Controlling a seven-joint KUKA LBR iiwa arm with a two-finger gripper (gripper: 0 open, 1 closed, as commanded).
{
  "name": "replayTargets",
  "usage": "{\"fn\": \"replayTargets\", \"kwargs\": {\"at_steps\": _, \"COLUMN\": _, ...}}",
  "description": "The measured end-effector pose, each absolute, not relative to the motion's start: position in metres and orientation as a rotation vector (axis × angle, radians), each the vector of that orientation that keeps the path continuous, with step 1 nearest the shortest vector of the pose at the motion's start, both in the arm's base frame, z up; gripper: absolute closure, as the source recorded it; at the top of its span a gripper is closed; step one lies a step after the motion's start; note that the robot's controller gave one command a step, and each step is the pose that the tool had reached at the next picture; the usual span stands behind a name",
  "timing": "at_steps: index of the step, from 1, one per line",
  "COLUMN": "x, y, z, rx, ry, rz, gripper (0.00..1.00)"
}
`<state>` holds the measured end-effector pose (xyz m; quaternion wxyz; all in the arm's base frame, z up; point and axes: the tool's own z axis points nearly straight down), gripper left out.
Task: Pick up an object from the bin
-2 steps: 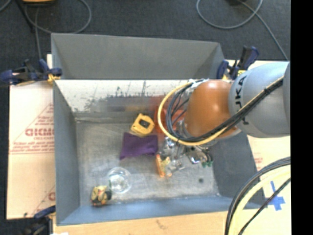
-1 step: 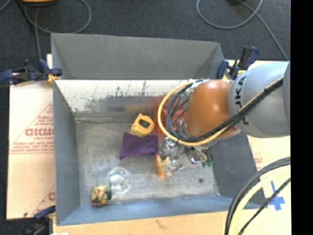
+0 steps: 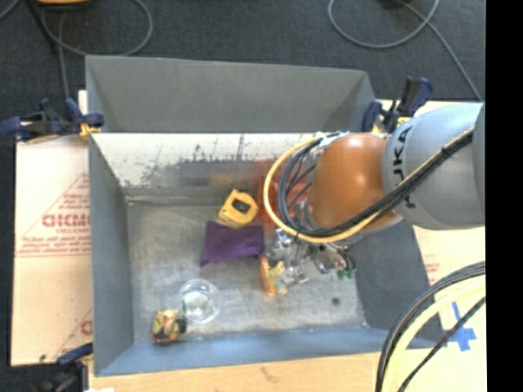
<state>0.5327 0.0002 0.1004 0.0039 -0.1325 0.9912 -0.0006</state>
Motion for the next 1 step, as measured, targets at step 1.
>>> {"fn": "replayTargets", "kwargs": {"at_steps": 1, "x": 0.5327, "y": 0.0002, "z": 0.1004, "rx": -0.415, "ry": 3.106, "rz": -0.002, "gripper": 1.0}}
